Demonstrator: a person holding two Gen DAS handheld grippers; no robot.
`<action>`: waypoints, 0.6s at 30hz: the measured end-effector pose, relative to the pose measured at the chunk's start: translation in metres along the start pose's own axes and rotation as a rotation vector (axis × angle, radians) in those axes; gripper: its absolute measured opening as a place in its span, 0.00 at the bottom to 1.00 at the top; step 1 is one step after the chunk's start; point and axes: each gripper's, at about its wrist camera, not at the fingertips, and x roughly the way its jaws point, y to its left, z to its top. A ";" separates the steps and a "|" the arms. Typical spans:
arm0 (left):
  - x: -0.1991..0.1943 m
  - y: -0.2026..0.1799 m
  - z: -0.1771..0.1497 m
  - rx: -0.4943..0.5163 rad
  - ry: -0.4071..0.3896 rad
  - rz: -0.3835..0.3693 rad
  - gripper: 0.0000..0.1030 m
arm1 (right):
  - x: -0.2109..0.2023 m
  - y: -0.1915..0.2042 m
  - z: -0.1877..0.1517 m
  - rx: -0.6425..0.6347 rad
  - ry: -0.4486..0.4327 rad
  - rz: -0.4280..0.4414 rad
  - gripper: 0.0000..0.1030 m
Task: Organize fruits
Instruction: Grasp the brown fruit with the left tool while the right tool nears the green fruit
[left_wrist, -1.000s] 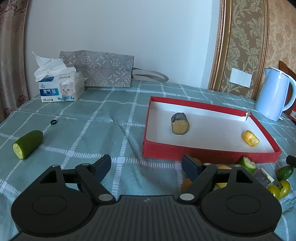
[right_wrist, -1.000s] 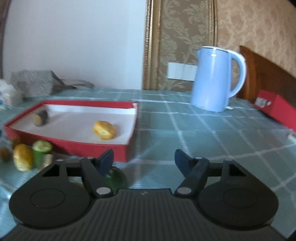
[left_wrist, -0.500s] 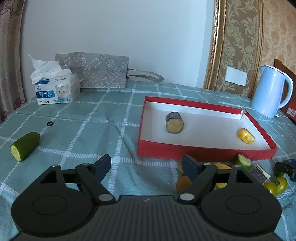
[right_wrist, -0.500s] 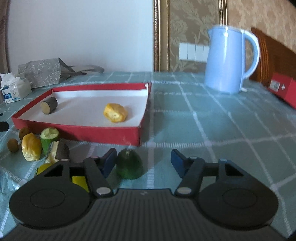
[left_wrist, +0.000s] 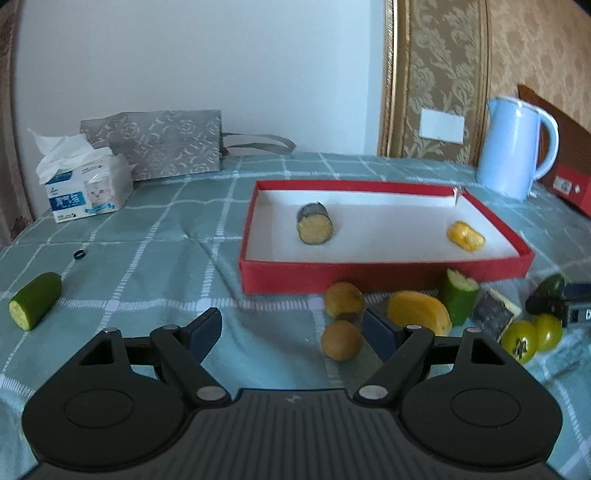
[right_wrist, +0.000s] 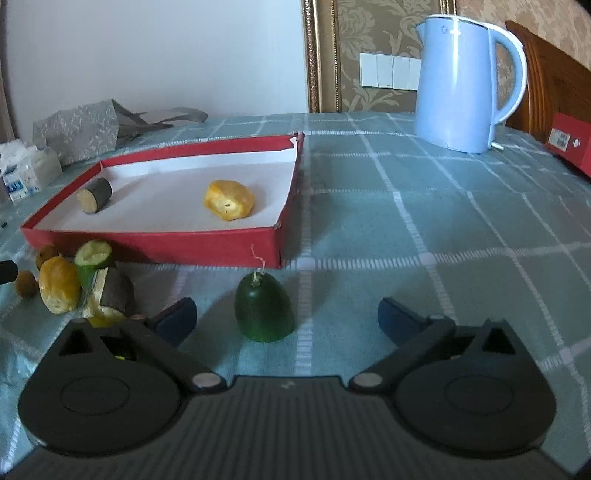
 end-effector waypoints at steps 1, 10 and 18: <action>0.001 -0.003 -0.001 0.017 0.003 0.006 0.81 | 0.000 0.000 0.000 0.002 0.000 0.002 1.00; 0.008 -0.028 -0.006 0.142 0.004 0.032 0.81 | 0.000 -0.001 0.000 0.001 0.000 0.002 1.00; 0.015 -0.029 -0.006 0.132 0.045 0.002 0.60 | 0.000 -0.001 0.000 0.002 -0.001 0.003 1.00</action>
